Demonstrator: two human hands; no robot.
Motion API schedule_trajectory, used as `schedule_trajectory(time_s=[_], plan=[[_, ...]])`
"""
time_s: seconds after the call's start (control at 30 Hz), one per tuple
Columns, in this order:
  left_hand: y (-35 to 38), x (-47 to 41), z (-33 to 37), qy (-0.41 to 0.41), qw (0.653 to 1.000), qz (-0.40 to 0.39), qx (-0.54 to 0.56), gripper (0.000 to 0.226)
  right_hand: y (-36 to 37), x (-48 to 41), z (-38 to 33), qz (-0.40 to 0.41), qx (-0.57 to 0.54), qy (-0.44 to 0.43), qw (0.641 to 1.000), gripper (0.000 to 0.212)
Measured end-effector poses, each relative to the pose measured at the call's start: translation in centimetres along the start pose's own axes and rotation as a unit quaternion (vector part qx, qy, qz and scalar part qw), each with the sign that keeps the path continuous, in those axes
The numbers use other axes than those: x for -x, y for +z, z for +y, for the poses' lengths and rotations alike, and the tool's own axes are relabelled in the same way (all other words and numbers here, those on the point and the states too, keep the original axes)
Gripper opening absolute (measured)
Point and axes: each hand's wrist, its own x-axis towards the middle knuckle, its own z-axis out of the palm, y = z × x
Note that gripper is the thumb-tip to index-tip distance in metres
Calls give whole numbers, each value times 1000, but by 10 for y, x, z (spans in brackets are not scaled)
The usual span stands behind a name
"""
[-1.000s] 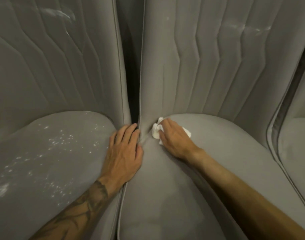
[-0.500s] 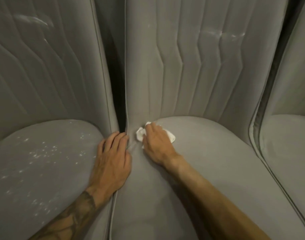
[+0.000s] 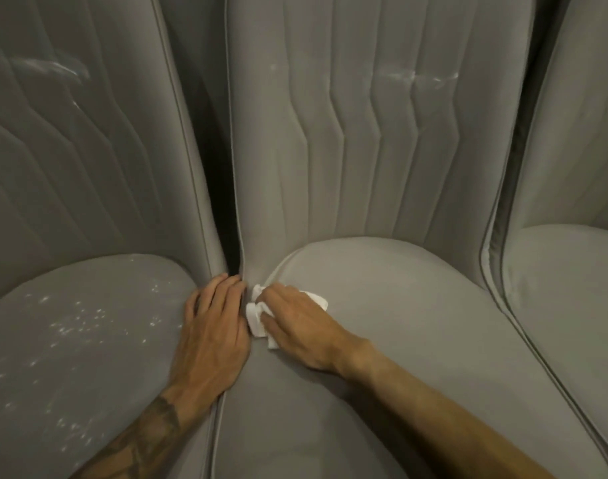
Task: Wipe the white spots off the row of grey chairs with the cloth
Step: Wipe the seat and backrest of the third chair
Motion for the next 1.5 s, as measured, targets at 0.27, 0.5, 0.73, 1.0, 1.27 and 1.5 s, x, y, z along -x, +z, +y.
schedule_trajectory(time_s=[0.27, 0.5, 0.73, 1.0, 1.27, 1.5], plan=[[-6, -23, 10, 68, 994, 55, -63, 52, -36, -25, 57, 103, 41, 223, 969, 18], [-28, -119, 37, 128, 967, 202, -90, 55, -83, -60, 55, 309, -52, 199, 929, 16], [-75, -221, 49, 134, 935, 312, -104, 61, -190, -110, 97, 399, 221, 58, 888, 24], [-111, -288, 53, 146, 918, 364, -58, 62, -233, -125, 156, 384, 398, 6, 833, 29], [-101, -294, 50, 154, 908, 383, -71, 65, -307, -130, 166, 401, 412, 21, 818, 34], [-99, -296, 48, 156, 906, 385, -78, 64, -251, -107, 169, 364, 400, 23, 841, 31]])
